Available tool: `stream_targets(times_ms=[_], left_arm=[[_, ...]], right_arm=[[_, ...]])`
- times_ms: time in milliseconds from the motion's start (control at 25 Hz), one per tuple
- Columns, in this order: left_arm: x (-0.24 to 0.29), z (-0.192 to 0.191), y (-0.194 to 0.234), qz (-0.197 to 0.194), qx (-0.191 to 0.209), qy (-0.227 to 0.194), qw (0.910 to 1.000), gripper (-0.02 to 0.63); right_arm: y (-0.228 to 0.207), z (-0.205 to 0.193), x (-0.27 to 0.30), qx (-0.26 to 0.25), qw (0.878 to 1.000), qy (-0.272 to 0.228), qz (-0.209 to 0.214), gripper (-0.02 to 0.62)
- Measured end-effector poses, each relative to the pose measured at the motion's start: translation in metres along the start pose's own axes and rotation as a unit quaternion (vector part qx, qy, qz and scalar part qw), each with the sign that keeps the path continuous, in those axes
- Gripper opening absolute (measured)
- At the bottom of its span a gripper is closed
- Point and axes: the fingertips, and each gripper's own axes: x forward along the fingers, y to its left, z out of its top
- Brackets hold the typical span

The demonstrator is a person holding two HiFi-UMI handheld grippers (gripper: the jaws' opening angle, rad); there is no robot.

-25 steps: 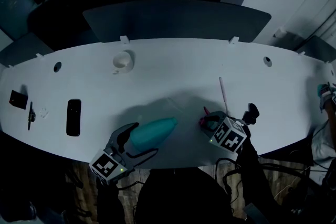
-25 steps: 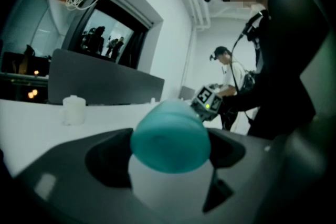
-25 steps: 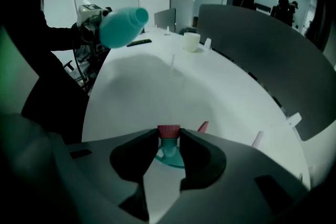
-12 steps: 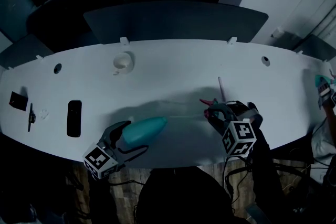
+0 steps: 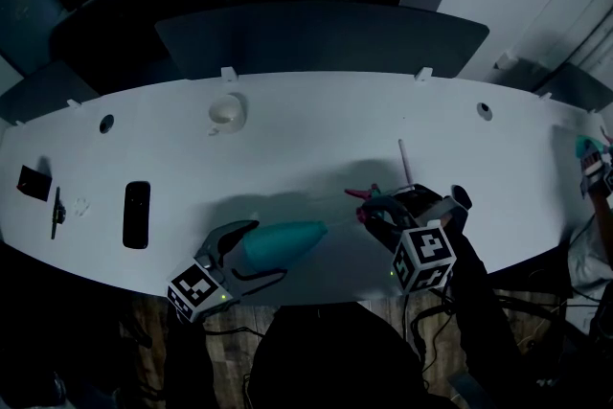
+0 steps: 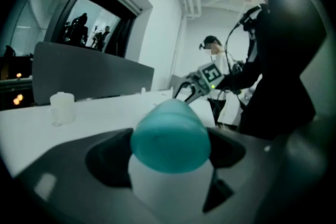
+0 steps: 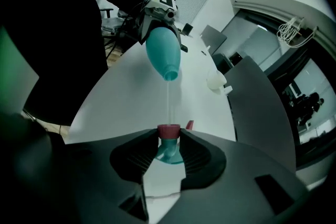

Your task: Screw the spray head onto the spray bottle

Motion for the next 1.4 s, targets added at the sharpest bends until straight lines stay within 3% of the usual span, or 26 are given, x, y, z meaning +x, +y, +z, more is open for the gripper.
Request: stream_targets(times_ms=[280, 680, 800, 920, 1120, 1280, 1400], left_arm=[[0.023, -0.001, -0.011, -0.028, 0.02, 0.027, 0.9991, 0.426], [0.033, -0.013, -0.01, -0.014, 0.031, 0.055, 0.9979, 0.426], [0.038, -0.02, -0.012, -0.017, 0.046, 0.07, 0.9963, 0.426], [0.042, -0.027, -0.018, -0.033, 0.06, 0.079, 0.9945, 0.426], [0.042, -0.026, -0.031, -0.065, 0.07, 0.071, 0.9929, 0.425], [0.044, -0.02, -0.043, -0.09, 0.085, 0.065, 0.9902, 0.426], [0.048, -0.02, -0.045, -0.09, 0.071, 0.058, 0.9917, 0.426]], right_arm=[[0.009, 0.039, 0.007, -0.046, 0.998, -0.027, 0.019, 0.117], [0.022, 0.043, 0.019, -0.048, 0.998, -0.009, 0.045, 0.117], [0.032, 0.036, 0.027, -0.051, 0.996, 0.011, 0.074, 0.117], [0.048, 0.036, 0.029, -0.036, 0.989, 0.012, 0.142, 0.117], [0.061, 0.039, 0.017, 0.023, 0.958, -0.023, 0.285, 0.117], [0.076, 0.029, 0.001, 0.078, 0.906, 0.0, 0.416, 0.117], [0.074, 0.032, 0.002, 0.112, 0.883, -0.007, 0.455, 0.117]])
